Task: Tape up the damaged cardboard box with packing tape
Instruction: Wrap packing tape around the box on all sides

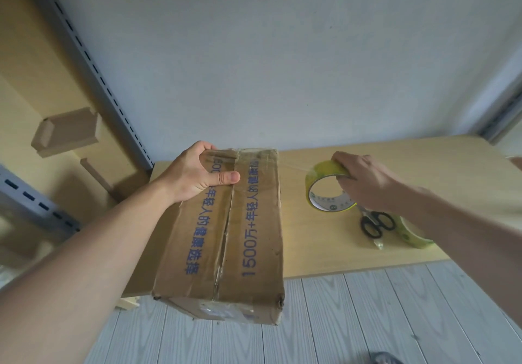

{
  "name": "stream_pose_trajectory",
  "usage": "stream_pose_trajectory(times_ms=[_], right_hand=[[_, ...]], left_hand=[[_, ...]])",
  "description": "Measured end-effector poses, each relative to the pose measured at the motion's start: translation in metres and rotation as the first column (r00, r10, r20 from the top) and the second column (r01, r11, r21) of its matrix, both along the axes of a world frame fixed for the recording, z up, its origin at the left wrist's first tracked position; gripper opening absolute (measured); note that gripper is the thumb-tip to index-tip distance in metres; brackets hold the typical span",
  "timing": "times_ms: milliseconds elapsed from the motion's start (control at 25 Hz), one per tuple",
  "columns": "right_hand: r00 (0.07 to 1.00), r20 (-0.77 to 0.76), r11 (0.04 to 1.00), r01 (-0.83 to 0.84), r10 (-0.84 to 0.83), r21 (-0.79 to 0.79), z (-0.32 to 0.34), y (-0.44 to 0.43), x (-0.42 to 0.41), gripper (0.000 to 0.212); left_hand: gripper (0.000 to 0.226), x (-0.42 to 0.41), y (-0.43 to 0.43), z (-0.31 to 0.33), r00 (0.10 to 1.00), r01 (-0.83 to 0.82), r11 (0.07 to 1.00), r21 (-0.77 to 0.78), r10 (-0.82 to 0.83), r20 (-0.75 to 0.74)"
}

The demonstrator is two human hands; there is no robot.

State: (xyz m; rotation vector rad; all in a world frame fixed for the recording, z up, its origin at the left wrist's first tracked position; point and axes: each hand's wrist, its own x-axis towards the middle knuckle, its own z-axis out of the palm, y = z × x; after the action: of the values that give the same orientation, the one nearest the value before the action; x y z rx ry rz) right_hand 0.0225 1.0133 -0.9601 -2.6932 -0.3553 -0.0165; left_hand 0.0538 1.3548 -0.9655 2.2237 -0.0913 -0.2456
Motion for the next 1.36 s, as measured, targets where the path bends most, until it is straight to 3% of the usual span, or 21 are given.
stream_pose_trajectory(times_ms=[200, 360, 440, 560, 640, 760, 880, 960, 1040, 1200, 1360], right_hand=[[1.000, -0.016, 0.996, -0.021, 0.022, 0.090, -0.033, 0.009, -0.010, 0.017], [0.996, -0.087, 0.989, -0.020, 0.033, 0.146, -0.056, 0.027, -0.012, 0.013], [0.995, -0.101, 0.987, 0.000, 0.017, 0.159, -0.059, 0.033, -0.009, 0.012], [0.992, -0.124, 0.983, 0.020, 0.003, 0.183, -0.058, 0.034, -0.007, 0.011], [0.990, -0.140, 0.981, 0.038, -0.011, 0.191, -0.058, 0.034, -0.006, 0.011], [0.980, -0.168, 0.948, 0.152, -0.108, 0.281, -0.052, 0.036, -0.003, 0.016], [0.972, -0.106, 0.894, 0.236, -0.211, 0.381, -0.037, 0.034, 0.002, 0.020], [0.972, -0.040, 0.865, 0.223, -0.230, 0.449, -0.021, 0.033, 0.004, 0.023], [0.969, 0.042, 0.838, 0.190, -0.245, 0.511, -0.003, 0.036, 0.008, 0.028], [0.963, 0.125, 0.825, 0.133, -0.239, 0.549, 0.018, 0.049, 0.012, 0.032], [0.977, 0.094, 0.848, 0.115, -0.190, 0.518, 0.018, 0.064, 0.011, 0.024]], left_hand=[[0.123, -0.008, -0.005, 0.008, 0.998, 0.041, 0.999, -0.001, -0.041, 0.043], [0.084, -0.018, -0.031, 0.039, 0.939, 0.138, 0.921, 0.364, -0.239, 0.249], [0.092, -0.020, -0.065, 0.053, 0.939, 0.150, 0.813, 0.562, -0.296, 0.177], [0.126, -0.022, -0.114, 0.046, 0.986, 0.167, 0.702, 0.692, -0.106, -0.130], [0.121, -0.018, -0.120, 0.036, 0.983, 0.127, 0.701, 0.702, 0.003, -0.182], [0.096, -0.015, -0.109, 0.042, 0.996, 0.037, 0.748, 0.663, 0.028, -0.088], [0.077, -0.013, -0.098, 0.041, 0.990, -0.141, 0.844, 0.518, 0.127, 0.064], [0.068, -0.009, -0.089, 0.035, 0.969, -0.243, 0.921, 0.303, 0.220, 0.107], [0.069, -0.002, -0.076, 0.031, 0.957, -0.288, 0.957, 0.031, 0.286, 0.055], [0.065, -0.007, -0.059, 0.032, 0.980, -0.194, 0.917, -0.348, 0.199, -0.021], [0.053, -0.025, -0.045, 0.008, 0.989, -0.141, 0.765, -0.628, 0.089, -0.114]])
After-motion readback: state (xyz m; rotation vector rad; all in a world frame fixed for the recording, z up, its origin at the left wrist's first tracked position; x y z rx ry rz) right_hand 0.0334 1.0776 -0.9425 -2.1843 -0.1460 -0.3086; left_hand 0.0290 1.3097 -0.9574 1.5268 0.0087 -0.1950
